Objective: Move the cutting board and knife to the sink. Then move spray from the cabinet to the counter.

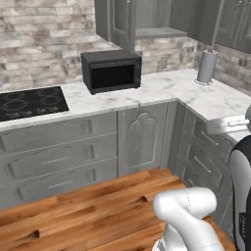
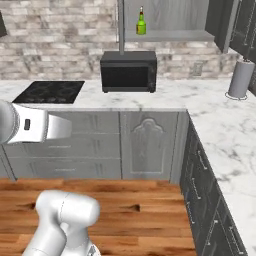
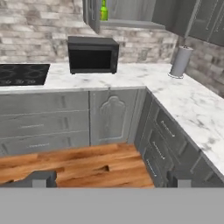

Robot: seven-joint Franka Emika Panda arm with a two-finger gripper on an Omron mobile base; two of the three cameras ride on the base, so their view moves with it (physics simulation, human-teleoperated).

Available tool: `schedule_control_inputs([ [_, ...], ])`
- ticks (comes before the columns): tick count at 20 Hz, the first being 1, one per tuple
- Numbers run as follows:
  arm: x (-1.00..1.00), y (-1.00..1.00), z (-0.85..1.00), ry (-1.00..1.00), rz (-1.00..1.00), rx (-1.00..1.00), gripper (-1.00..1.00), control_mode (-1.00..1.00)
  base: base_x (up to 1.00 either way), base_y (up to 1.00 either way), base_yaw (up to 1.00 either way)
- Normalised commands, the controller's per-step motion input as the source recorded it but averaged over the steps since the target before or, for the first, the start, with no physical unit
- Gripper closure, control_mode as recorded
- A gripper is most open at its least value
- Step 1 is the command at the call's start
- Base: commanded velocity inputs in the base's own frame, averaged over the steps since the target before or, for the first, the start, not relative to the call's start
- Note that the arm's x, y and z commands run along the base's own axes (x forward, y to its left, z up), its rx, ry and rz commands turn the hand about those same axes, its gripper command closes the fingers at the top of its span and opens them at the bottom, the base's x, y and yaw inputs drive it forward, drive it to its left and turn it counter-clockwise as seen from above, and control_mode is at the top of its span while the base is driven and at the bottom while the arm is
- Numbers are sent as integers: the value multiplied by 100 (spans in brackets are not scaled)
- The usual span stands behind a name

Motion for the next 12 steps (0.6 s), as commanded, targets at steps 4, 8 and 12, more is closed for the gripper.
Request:
schedule_control_inputs([
  [4, 0, 0, 0, 0, 0, 0, -100, 100, 45, -61, 23],
  [8, 0, 0, 0, 0, 0, 0, -100, 100, 46, -32, 24],
  [12, 0, 0, 0, 0, 0, 0, -100, 100, 71, 0, 15],
])
